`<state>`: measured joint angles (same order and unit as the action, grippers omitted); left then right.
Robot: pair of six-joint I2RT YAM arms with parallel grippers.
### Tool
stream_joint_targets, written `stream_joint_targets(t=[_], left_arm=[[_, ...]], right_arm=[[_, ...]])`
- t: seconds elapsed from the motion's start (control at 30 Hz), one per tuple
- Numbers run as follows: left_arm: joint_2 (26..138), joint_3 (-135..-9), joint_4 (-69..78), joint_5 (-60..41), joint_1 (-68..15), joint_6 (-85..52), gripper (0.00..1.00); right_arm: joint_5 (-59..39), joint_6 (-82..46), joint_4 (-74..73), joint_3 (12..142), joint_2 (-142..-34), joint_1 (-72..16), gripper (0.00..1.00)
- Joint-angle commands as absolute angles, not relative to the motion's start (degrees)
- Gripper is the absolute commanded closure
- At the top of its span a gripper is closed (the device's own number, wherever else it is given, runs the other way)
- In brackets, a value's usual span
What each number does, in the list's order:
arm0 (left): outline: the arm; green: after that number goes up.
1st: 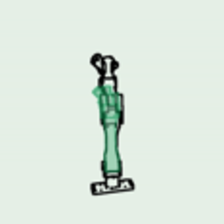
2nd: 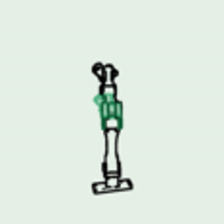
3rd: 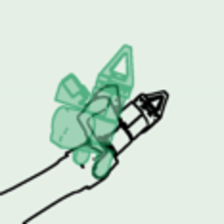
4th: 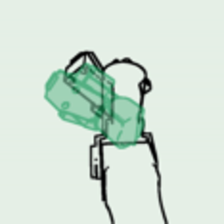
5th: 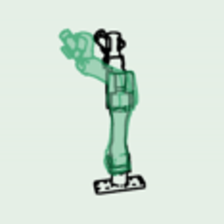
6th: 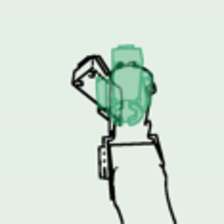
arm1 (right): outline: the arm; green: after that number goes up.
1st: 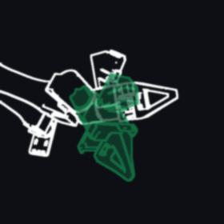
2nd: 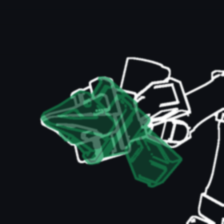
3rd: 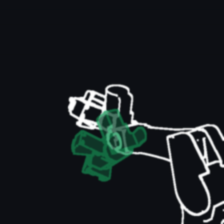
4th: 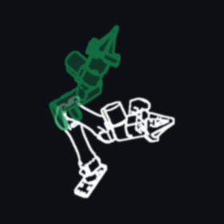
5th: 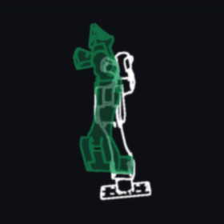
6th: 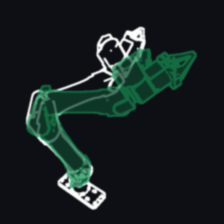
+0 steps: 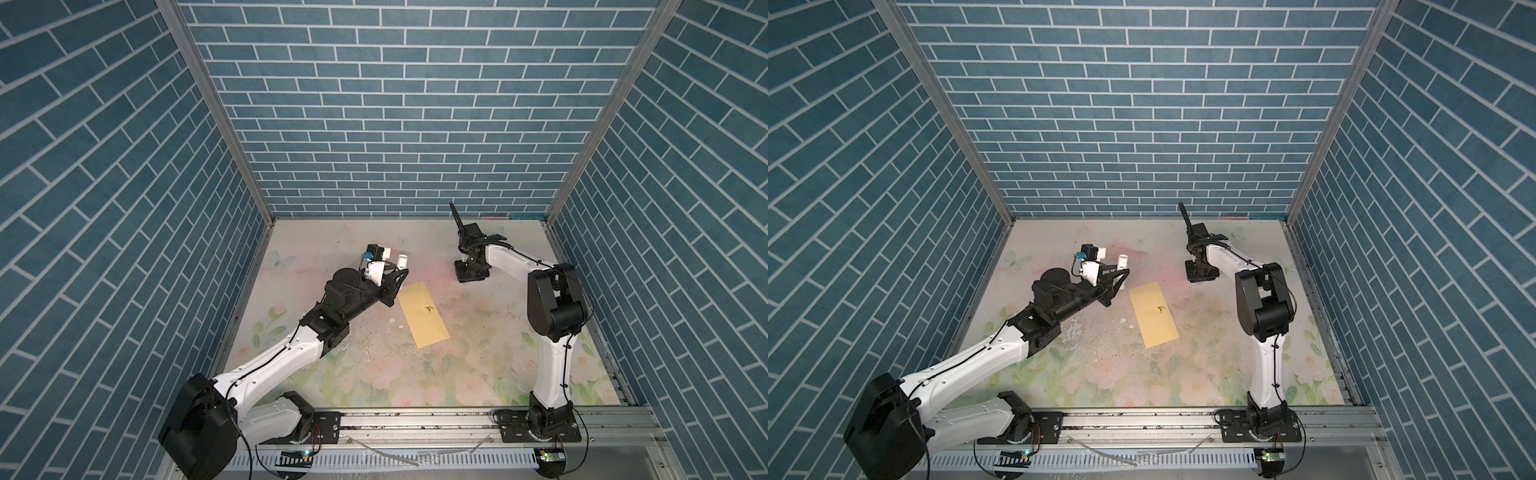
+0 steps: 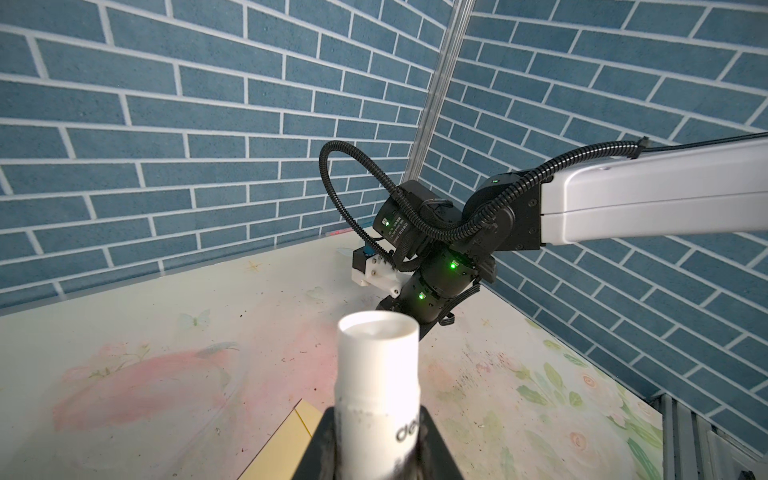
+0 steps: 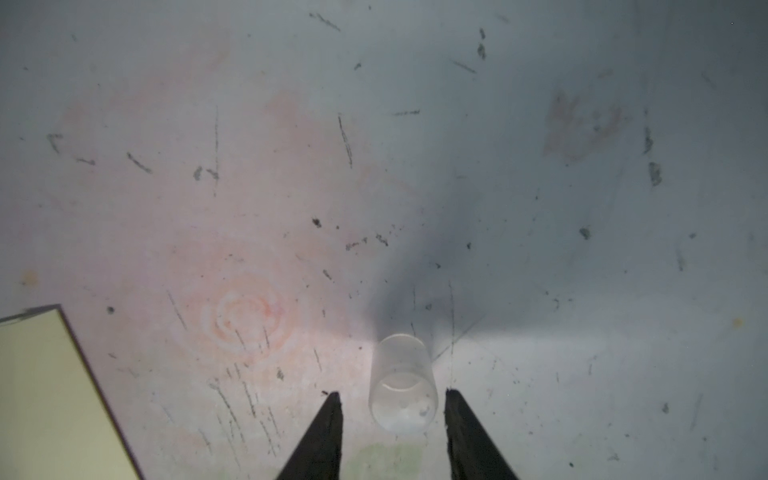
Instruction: Place the letter into the envelope and seal it
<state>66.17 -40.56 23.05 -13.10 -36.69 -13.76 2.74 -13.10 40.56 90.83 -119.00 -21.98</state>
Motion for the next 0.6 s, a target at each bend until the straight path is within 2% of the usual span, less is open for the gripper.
stream_joint_targets(t=[0.0,0.57], left_arm=[[66.71,-40.17,25.39,-13.66,-36.91,-14.09,1.0],[67.74,-40.17,25.66,-13.88,-36.91,-13.89,1.0]], right_arm=[[2.97,-11.96,41.84,93.72,-120.31,-21.53,0.62],[3.6,-11.6,42.89,94.84,-121.45,-21.12,0.76]])
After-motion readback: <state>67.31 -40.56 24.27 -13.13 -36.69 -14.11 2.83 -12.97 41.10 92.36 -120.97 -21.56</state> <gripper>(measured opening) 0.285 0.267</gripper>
